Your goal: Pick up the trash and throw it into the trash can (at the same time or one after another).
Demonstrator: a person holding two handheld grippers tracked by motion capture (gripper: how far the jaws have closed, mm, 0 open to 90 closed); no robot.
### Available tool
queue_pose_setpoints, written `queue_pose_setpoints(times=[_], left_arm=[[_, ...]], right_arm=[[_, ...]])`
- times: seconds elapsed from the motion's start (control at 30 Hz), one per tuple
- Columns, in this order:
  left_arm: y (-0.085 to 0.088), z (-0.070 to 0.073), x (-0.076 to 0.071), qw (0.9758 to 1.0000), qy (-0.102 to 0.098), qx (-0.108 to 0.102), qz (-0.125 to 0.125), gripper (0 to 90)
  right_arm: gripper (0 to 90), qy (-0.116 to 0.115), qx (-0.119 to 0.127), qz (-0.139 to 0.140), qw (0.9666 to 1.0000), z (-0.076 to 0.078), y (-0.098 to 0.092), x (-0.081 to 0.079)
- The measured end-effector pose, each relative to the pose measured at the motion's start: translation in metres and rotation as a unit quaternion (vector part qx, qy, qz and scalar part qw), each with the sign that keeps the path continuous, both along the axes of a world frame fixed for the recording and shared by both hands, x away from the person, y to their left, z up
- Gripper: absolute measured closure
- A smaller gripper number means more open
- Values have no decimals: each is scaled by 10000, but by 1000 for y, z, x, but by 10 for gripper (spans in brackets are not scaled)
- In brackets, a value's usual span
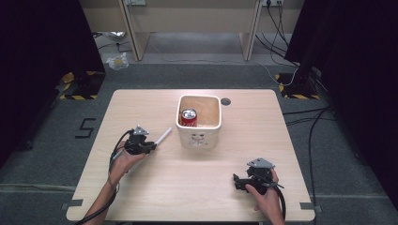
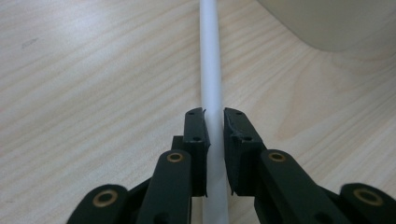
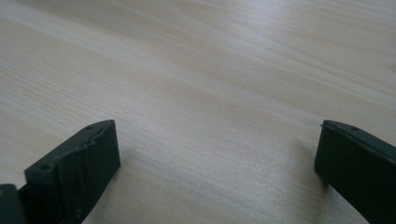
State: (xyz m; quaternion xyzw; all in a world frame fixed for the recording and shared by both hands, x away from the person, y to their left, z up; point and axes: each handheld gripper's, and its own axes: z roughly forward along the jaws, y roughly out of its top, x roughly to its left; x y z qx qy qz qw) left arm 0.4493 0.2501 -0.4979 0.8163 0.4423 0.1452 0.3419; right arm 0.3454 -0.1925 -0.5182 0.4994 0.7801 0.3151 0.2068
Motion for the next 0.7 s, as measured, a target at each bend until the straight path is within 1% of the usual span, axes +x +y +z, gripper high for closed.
queue_pose_setpoints(times=[0.07, 0.27, 0.5, 0.7], left_arm=[[2, 6, 1, 9999, -46, -102, 8, 794], [7, 31, 4, 9993, -252, -284, 10, 792], [9, 56, 4, 9981, -486, -389, -41, 792], [10, 77, 3, 9969, -670, -403, -102, 792]], right_arm=[[4, 0, -2, 2, 10000, 0, 0, 0], [4, 0, 0, 0, 10000, 0, 0, 0], [4, 0, -4, 1, 10000, 0, 0, 0], [4, -1, -3, 2, 10000, 0, 0, 0]])
